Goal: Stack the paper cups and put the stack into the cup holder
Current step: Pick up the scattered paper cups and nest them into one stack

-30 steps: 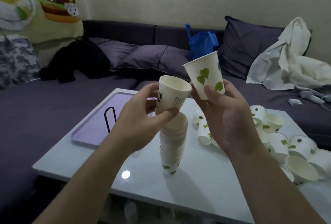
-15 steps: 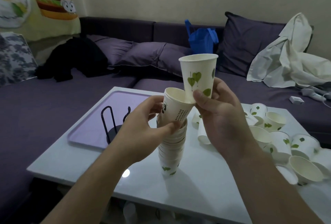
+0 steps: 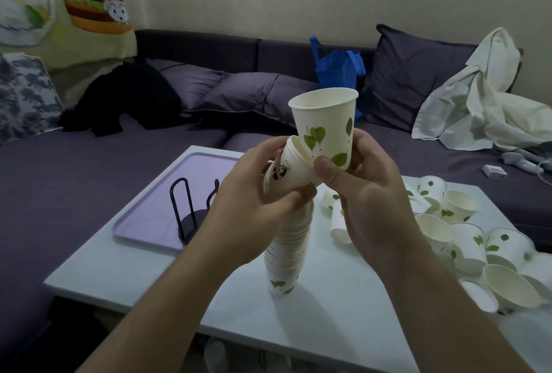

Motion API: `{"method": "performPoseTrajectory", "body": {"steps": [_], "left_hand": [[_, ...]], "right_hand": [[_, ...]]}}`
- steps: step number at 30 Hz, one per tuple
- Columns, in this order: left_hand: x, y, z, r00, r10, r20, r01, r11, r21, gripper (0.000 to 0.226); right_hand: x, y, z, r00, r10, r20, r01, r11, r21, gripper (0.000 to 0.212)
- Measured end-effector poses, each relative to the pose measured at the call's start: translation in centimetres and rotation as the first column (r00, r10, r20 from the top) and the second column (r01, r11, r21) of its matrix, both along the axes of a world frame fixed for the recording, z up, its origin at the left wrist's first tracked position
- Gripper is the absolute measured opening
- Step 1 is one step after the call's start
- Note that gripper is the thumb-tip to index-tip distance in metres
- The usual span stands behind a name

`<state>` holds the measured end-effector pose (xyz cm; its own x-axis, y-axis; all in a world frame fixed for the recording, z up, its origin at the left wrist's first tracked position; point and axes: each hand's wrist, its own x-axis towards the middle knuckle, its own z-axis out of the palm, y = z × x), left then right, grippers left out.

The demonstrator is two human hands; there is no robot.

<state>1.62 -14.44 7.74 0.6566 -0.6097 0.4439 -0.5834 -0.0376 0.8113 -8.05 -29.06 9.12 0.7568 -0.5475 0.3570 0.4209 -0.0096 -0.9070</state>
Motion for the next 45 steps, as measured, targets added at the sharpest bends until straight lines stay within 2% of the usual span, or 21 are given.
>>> {"method": "performPoseTrajectory", "body": {"steps": [5, 10, 15, 18, 23, 27, 33, 35, 38, 41, 43, 45], "left_hand": [[0.1, -0.2, -0.1, 0.999, 0.011, 0.036, -0.011, 1.0, -0.014, 0.063], [-0.1, -0.4, 0.0, 0.999, -0.034, 0.032, 0.035, 0.999, -0.022, 0.077], [-0.5, -0.3, -0.4, 0.999, -0.049, -0.022, 0.048, 0.998, -0.049, 0.063], [-0.3, 0.1, -1.0, 0.999, -0.033, -0.031, 0.033, 0.999, -0.007, 0.063], [0.2, 0.6, -1.5, 0.995, -0.043, -0.094, 0.044, 0.999, 0.009, 0.082], [0.4, 0.7, -1.5, 0.996, -0.036, -0.077, 0.038, 0.999, 0.023, 0.081], [0.8, 1.0, -2.0, 0.997, -0.011, -0.078, 0.016, 0.998, 0.066, 0.087], [0.7, 1.2, -2.0, 0.995, -0.017, -0.096, 0.024, 0.997, 0.079, 0.086], [0.4, 1.3, -1.8, 0.986, -0.045, -0.16, 0.054, 0.997, 0.056, 0.082], [0.3, 1.3, -1.6, 0.972, -0.039, -0.233, 0.043, 0.999, 0.01, 0.058], [0.1, 1.2, -1.7, 0.979, 0.005, -0.201, 0.005, 0.999, 0.047, 0.042], [0.1, 1.1, -1.8, 0.984, 0.043, -0.172, -0.024, 0.994, 0.109, 0.041]], "right_hand": [[-0.2, -0.2, 0.0, 1.0, -0.019, 0.003, 0.019, 0.998, -0.061, 0.057], [-0.3, -0.2, -0.2, 1.0, 0.012, -0.01, -0.013, 0.998, -0.055, 0.051], [0.0, -0.1, -0.6, 1.0, 0.022, -0.009, -0.022, 0.999, -0.039, 0.055], [0.3, 0.0, -1.3, 0.997, 0.045, -0.07, -0.049, 0.997, -0.063, 0.049], [0.9, 0.3, -2.9, 0.973, 0.127, -0.191, -0.142, 0.987, -0.068, 0.044], [1.0, 0.1, -3.5, 0.966, 0.119, -0.231, -0.15, 0.981, -0.122, 0.057], [0.6, -0.4, -3.7, 0.962, 0.095, -0.257, -0.146, 0.972, -0.186, 0.063], [0.4, -0.4, -3.7, 0.959, 0.08, -0.27, -0.135, 0.972, -0.192, 0.064], [0.2, -0.2, -3.6, 0.961, 0.073, -0.265, -0.126, 0.975, -0.185, 0.053], [0.1, 0.2, -3.6, 0.961, 0.039, -0.275, -0.101, 0.971, -0.216, 0.041], [0.2, 0.5, -3.8, 0.948, -0.016, -0.319, -0.079, 0.956, -0.282, 0.037], [0.2, 0.6, -4.1, 0.932, -0.041, -0.36, -0.083, 0.943, -0.322, 0.039]]}}
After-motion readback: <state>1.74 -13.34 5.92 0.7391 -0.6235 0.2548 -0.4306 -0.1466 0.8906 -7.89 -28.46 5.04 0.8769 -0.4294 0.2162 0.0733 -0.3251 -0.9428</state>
